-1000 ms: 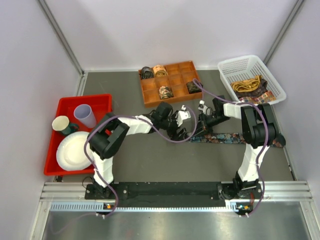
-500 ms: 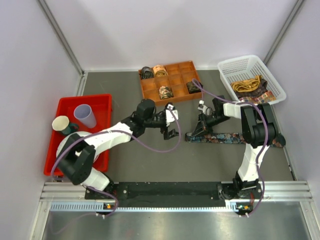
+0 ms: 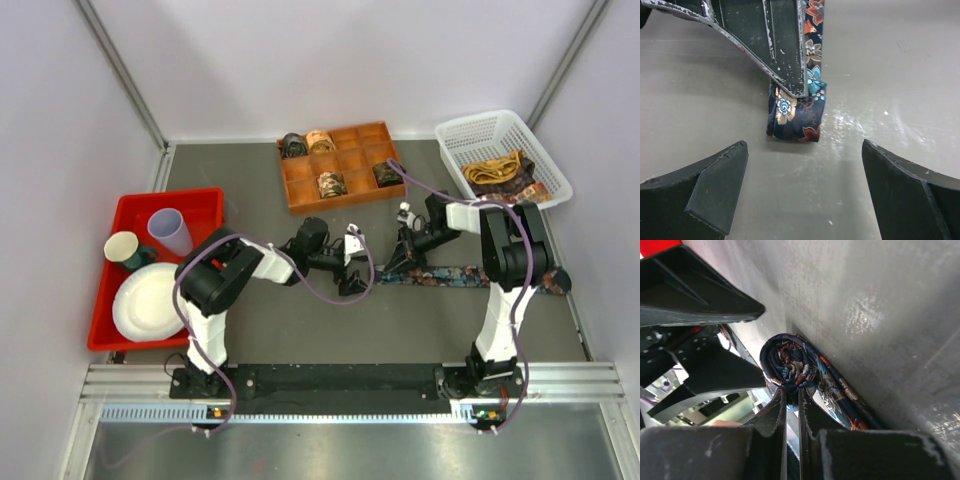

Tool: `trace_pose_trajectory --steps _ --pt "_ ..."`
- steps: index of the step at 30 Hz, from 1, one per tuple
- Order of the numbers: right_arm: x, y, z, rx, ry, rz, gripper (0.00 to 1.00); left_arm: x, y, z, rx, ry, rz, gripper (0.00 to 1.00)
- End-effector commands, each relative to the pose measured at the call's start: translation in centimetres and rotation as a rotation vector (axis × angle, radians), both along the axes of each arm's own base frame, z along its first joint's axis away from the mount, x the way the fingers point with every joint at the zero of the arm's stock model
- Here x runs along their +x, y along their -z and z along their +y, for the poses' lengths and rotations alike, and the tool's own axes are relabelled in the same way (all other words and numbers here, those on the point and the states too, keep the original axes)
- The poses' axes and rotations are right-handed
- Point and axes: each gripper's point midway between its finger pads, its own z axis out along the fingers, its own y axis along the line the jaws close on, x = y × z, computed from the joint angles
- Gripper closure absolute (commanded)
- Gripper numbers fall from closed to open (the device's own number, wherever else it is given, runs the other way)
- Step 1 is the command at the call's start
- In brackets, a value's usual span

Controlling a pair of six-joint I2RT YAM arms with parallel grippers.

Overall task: Roll the ties
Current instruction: Roll the tie at the center of the board.

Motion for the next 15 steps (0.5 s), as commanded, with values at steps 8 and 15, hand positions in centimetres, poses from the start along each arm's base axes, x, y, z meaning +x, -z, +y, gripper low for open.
trace_pose_trajectory --steps 8,15 --pt "-0.1 6.0 -3.7 -0.306 -0.058 -0.033 1.00 1.4 -1.3 -3.7 -0.191 0.021 -0.044 0.15" --pt "-0.1 5.9 -2.7 -0.230 -0.087 -0.053 1.00 1.3 0.1 -4.5 -0.207 0.026 -0.028 0.41"
